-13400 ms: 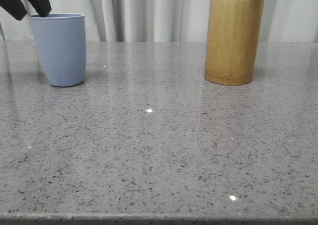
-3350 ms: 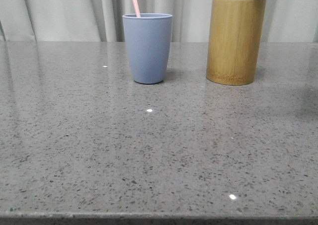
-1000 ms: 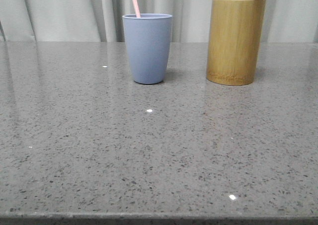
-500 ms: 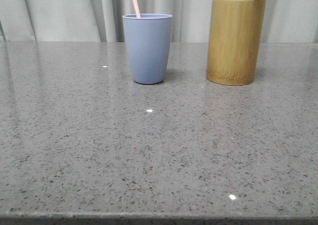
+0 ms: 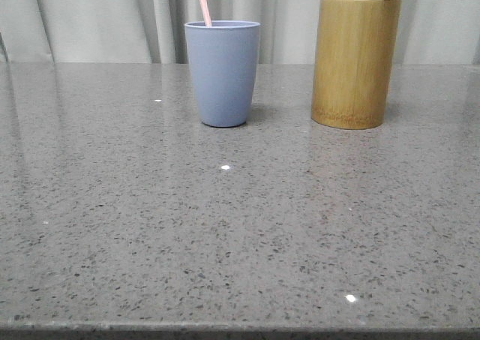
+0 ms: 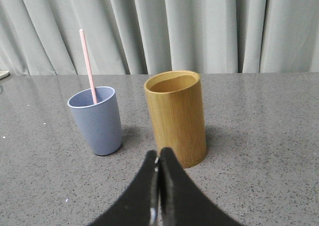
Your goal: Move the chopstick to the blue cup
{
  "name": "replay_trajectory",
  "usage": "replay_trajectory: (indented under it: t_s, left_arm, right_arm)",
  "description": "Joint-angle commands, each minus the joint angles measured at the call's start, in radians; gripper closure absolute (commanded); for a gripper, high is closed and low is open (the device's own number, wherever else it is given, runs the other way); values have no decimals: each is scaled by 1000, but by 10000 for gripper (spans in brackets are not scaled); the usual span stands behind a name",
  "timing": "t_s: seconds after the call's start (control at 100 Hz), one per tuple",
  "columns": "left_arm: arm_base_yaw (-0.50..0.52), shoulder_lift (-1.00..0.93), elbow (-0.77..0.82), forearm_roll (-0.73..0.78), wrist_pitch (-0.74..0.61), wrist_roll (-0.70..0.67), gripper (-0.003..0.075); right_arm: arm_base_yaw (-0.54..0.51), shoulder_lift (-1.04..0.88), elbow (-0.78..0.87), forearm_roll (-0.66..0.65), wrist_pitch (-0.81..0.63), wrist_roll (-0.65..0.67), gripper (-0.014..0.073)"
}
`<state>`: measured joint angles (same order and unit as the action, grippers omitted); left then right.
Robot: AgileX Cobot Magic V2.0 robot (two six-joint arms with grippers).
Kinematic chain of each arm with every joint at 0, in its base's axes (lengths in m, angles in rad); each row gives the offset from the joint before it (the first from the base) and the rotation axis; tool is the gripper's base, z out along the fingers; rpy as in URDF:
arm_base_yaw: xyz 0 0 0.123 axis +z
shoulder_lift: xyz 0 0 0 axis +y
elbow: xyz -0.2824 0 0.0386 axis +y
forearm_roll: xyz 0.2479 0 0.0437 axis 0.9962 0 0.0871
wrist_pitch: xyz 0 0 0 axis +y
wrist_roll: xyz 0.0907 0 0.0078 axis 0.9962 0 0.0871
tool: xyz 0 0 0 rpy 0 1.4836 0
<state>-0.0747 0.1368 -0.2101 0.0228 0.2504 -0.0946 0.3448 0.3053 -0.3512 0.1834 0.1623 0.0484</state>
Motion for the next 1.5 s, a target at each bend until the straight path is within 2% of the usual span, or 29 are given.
replay_trajectory:
  t_s: [0.0,0.42,0.47,1.49]
  left_arm:
    - [22,-13,16,-16,-110,-6,739]
    - [63,-146,224,-23,-214,-6,739]
    - [63,-180,221,-23,-166,-6,739]
    - [63,-176,221,-23,-174,-6,739]
  right_arm:
    - [-6,5,-26,-8,-72,-7,699]
    - [-6,5,-26,-8,-72,-7,699]
    - [-6,5,-26,-8,-72,-7,699]
    - [-6,8,-26,-8,-71,-7,699]
